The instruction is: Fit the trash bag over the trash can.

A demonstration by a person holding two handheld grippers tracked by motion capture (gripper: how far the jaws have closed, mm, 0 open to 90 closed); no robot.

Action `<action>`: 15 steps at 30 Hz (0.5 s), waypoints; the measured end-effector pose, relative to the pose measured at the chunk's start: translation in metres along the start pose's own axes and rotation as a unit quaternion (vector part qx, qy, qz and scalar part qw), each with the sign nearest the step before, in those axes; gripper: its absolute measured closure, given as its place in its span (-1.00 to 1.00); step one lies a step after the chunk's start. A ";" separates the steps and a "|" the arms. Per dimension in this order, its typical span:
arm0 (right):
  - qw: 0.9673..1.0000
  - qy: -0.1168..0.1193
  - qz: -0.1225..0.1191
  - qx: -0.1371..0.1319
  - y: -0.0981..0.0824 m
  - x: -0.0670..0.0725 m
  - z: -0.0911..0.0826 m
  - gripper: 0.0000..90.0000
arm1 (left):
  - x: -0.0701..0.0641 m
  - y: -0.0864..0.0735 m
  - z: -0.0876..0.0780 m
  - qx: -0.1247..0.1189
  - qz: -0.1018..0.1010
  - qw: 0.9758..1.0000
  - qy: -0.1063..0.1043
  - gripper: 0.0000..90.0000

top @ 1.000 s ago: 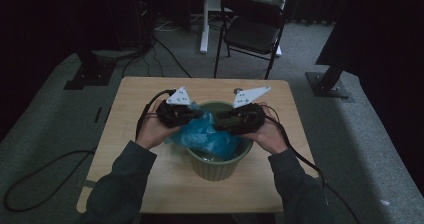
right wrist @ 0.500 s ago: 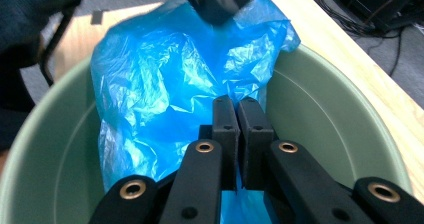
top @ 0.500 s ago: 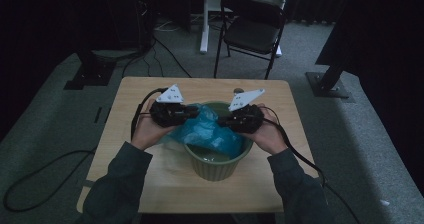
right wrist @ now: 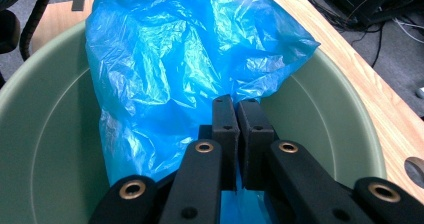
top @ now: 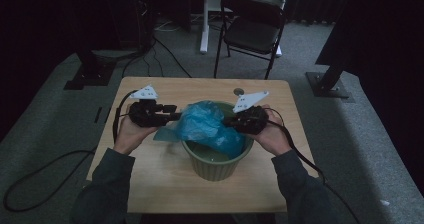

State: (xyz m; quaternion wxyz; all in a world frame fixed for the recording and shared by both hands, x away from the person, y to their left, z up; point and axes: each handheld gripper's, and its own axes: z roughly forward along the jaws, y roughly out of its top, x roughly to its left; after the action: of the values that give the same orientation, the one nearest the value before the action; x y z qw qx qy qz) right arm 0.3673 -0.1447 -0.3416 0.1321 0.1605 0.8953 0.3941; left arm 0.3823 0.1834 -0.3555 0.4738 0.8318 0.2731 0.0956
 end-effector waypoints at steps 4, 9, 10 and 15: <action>1.000 -0.011 -0.002 0.001 0.000 -0.001 0.000 0.95 | -0.004 0.000 0.008 0.013 0.004 1.000 -0.010 0.25; 1.000 -0.025 -0.008 0.004 -0.003 0.001 0.001 0.94 | -0.015 0.001 0.014 0.012 0.025 1.000 -0.012 0.50; 1.000 -0.024 -0.006 0.002 -0.004 0.000 0.002 0.94 | -0.015 0.001 0.014 0.012 0.025 1.000 -0.012 0.55; 0.999 -0.031 0.006 0.005 -0.013 -0.004 0.001 0.94 | -0.028 0.006 0.022 0.027 0.056 0.998 -0.010 0.86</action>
State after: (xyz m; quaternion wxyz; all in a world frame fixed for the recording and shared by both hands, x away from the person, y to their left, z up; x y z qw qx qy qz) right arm 0.3687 -0.1536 -0.3512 0.1569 0.1787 0.8916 0.3853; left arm 0.3702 0.1489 -0.3594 0.4475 0.8594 0.2237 0.1059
